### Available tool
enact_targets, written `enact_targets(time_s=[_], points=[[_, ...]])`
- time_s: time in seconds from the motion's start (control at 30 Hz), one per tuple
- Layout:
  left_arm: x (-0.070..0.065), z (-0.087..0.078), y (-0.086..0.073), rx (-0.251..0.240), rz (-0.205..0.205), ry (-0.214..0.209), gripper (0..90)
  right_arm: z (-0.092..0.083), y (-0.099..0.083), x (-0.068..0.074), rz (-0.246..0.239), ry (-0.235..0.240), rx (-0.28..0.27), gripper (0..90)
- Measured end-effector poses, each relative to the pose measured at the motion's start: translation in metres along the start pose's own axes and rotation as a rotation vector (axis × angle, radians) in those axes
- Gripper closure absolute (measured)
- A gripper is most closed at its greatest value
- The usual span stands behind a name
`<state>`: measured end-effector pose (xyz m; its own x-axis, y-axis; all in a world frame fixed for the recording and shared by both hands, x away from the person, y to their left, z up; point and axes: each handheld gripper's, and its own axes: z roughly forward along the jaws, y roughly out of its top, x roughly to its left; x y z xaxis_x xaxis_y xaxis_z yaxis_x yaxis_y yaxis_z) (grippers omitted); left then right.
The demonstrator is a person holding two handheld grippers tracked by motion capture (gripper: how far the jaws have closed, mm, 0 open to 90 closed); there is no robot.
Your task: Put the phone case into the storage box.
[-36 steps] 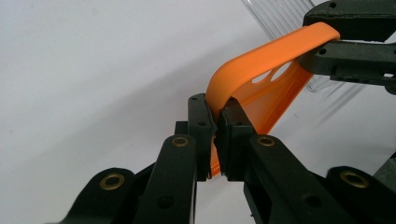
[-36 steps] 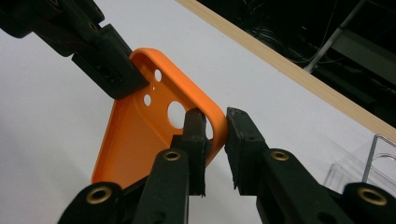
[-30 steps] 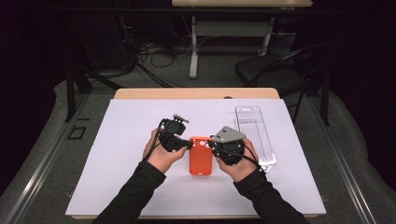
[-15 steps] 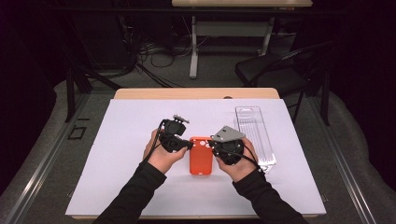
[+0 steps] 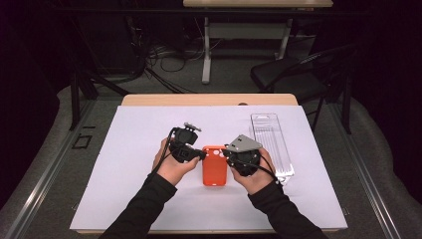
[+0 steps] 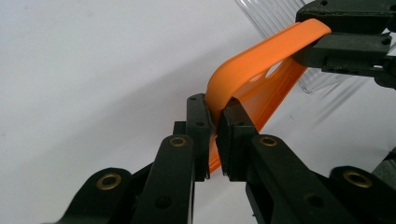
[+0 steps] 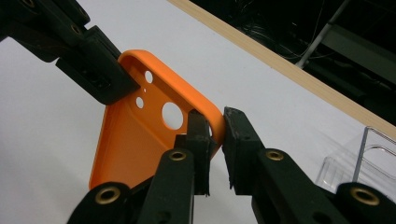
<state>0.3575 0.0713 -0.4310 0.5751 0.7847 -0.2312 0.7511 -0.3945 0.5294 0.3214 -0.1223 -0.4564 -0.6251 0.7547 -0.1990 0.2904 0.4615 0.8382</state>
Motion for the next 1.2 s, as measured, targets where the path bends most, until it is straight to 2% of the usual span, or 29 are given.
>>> enact_targets(time_s=[0.33, 0.7, 0.8, 1.07, 1.17, 1.2], points=[[0.001, -0.001, 0.000, -0.011, -0.006, -0.016, 81.7, 0.000, 0.000, -0.001, -0.010, -0.001, -0.010, 82.1], [0.004, -0.003, -0.002, -0.029, 0.000, -0.021, 72.2, 0.000, 0.002, -0.004, -0.013, 0.003, -0.009, 82.1], [0.006, -0.004, -0.004, -0.049, 0.027, -0.018, 68.4, 0.001, 0.002, -0.005, -0.014, 0.003, -0.007, 82.0], [0.008, -0.007, -0.008, -0.079, 0.053, -0.027, 62.8, 0.002, 0.005, -0.007, -0.021, 0.009, -0.002, 82.0], [0.010, -0.010, -0.010, -0.096, 0.066, -0.014, 61.5, 0.002, 0.005, -0.008, -0.020, 0.011, -0.003, 82.1], [0.012, -0.011, -0.011, -0.112, 0.075, -0.009, 58.5, 0.002, 0.005, -0.010, -0.021, 0.015, -0.002, 82.0]])
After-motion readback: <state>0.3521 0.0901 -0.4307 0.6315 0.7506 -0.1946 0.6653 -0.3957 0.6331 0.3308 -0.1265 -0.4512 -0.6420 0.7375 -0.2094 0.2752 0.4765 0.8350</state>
